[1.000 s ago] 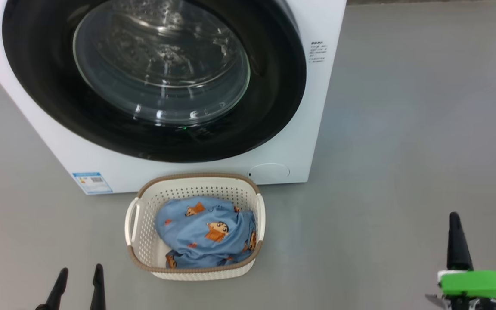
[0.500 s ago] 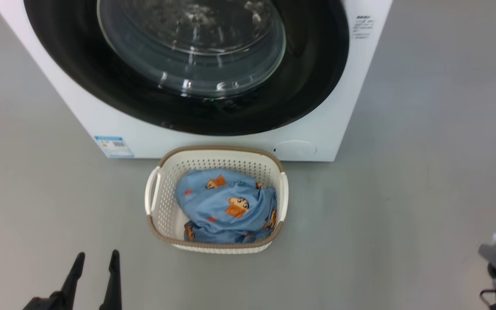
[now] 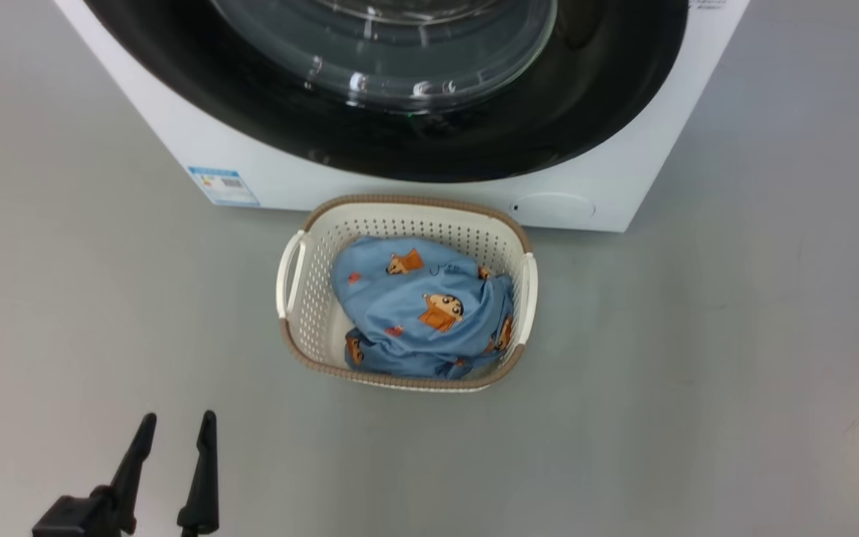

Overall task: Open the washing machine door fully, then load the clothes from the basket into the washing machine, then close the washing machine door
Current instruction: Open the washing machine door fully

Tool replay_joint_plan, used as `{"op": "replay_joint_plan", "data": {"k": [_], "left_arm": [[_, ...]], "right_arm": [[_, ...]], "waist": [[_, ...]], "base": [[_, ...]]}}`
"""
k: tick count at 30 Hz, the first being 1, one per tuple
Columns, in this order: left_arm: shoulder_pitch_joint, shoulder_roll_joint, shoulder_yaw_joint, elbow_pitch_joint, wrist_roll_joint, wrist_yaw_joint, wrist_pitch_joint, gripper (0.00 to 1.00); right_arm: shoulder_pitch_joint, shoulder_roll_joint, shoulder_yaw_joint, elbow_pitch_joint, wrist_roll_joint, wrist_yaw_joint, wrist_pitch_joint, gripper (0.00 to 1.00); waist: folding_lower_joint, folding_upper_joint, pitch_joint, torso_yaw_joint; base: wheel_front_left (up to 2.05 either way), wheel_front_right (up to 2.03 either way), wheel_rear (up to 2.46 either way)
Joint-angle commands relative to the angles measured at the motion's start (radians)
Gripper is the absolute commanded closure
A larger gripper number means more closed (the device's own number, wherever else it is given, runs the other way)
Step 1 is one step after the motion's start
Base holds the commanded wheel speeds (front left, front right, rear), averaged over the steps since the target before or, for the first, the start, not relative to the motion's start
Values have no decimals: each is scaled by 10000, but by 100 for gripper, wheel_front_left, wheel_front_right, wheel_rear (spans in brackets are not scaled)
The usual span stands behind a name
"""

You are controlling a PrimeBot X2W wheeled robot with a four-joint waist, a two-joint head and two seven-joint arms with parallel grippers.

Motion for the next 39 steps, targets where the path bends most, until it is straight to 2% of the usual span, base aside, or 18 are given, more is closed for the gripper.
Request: {"op": "replay_joint_plan", "data": {"k": [1, 13, 39], "left_arm": [[-308, 223, 262, -319, -79, -16, -67, 0], [-523, 173, 310, -519, -389, -16, -67, 0], [-779, 152, 501, -573, -600, -16, -67, 0]], "right_arm": [[-390, -278, 112, -312, -3, 17, 206, 100], [-2366, -476, 599, -625, -393, 17, 1115, 100], [-5274, -859, 2134, -529, -850, 17, 2272, 100]], "waist": [[0, -1, 329, 209], [0, -1, 1477, 495], [0, -1, 2674, 912]], "base": [[0, 0, 0], [0, 0, 0], [0, 0, 0]]}}
